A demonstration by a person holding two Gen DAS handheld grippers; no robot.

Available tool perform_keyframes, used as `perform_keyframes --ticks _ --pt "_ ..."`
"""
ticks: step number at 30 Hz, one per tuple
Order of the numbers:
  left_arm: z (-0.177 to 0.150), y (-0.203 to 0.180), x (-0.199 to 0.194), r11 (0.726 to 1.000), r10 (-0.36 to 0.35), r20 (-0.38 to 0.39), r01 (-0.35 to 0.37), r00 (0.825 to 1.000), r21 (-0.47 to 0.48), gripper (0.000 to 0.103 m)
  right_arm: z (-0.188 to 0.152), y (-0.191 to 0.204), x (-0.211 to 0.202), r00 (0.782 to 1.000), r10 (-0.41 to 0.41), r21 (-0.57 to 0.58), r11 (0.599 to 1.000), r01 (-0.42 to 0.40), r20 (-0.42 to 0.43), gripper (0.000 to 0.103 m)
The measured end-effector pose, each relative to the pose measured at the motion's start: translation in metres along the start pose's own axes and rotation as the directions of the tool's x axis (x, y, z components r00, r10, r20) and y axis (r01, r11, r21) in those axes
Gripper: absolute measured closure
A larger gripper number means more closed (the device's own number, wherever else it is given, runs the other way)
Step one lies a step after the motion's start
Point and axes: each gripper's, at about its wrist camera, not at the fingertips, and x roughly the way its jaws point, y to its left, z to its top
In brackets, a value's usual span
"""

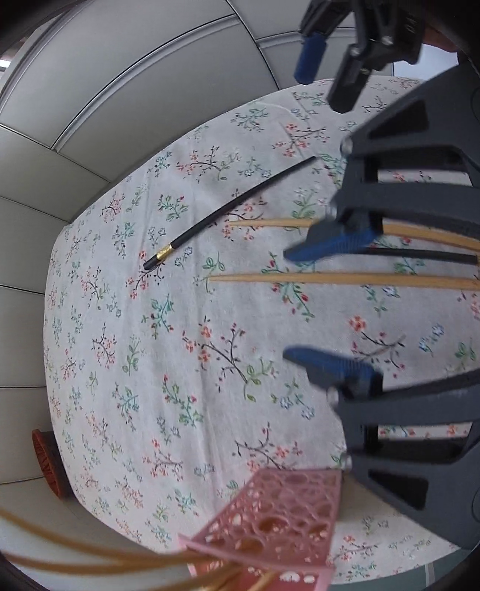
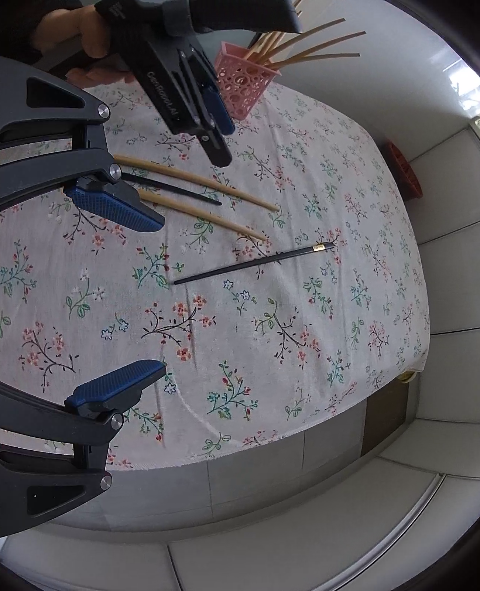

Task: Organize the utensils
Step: 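Close the left tool on one wooden chopstick, then close the right tool on the last wooden chopstick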

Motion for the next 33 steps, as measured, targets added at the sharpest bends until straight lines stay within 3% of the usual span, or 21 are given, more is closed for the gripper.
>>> perform_keyframes --ticks 3,12,17,20,33 --pt "0.006 -0.002 0.01 0.999 -0.04 -0.002 0.04 0.999 -0.014 0.069 0.002 -0.004 0.004 1.0 0.006 0.01 1.0 -0.006 -0.011 0.03" --pt "0.015 -0.012 0.04 0.999 -0.026 -0.039 0.025 0.999 -0.029 0.086 0.006 -0.007 0.009 1.0 0.014 0.021 1.0 -0.014 -0.022 0.03" --pt "0.016 -0.015 0.043 1.0 0.013 -0.027 -0.012 1.0 0.008 0.096 0.007 -0.007 0.009 1.0 0.017 0.027 0.999 -0.016 -0.025 0.03" --pt "0.014 -0.015 0.041 0.998 0.049 -0.019 -0.048 0.999 0.036 0.096 0.007 -0.007 0.01 0.999 0.018 0.033 0.999 -0.017 -0.027 0.03" --pt "-0.007 0.012 -0.043 0.998 -0.01 0.107 0.003 0.994 0.065 0.096 0.016 0.012 0.023 0.998 0.038 0.065 0.997 -0.035 -0.039 0.03"
